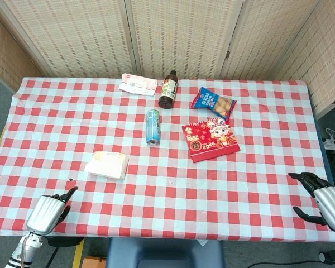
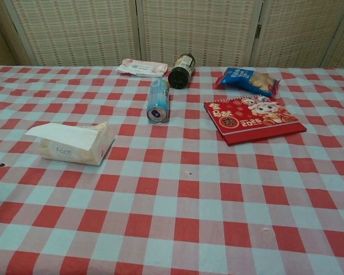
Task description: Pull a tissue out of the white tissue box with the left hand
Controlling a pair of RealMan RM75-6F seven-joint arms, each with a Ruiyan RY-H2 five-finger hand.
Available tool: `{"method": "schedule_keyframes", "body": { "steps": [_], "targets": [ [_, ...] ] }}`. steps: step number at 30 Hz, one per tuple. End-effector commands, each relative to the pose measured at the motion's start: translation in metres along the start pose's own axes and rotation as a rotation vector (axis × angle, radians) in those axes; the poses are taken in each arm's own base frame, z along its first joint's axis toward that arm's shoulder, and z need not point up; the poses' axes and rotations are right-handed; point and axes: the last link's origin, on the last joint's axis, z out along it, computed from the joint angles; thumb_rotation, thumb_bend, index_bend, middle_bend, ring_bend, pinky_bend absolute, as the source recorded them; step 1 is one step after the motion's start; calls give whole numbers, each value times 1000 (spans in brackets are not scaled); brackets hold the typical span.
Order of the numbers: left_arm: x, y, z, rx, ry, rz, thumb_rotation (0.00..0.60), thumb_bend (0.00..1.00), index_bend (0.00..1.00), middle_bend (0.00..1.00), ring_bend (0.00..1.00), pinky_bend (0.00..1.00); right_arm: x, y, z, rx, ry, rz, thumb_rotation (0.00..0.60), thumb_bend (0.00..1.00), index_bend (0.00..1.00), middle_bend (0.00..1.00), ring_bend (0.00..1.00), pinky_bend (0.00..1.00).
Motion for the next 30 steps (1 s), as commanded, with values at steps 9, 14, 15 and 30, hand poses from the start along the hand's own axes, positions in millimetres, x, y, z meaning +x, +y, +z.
{"method": "schedule_keyframes", "body": {
  "steps": [9,14,15,30],
  "targets": [
    [4,4,6,-12,49,5,600,424,232,663,721,886,-1,-1,-1,2,-4,-7,600,189,162,206,126,286],
    [-3,15,30,-49,120,52,600,424,227,717,765,892,-3,0,1,-14,-17,-11,600,189,162,206,126,286],
    [-5,17,36,-57,132,60,600,425,227,728,778,896,-3,0,1,-15,-23,-15,600,189,162,206,126,286],
    [-42,50,115,-93,220,160,600,426,221,781,822,917,-3,-1,1,-18,-44,-15,600,189,162,206,126,286]
  ]
}}
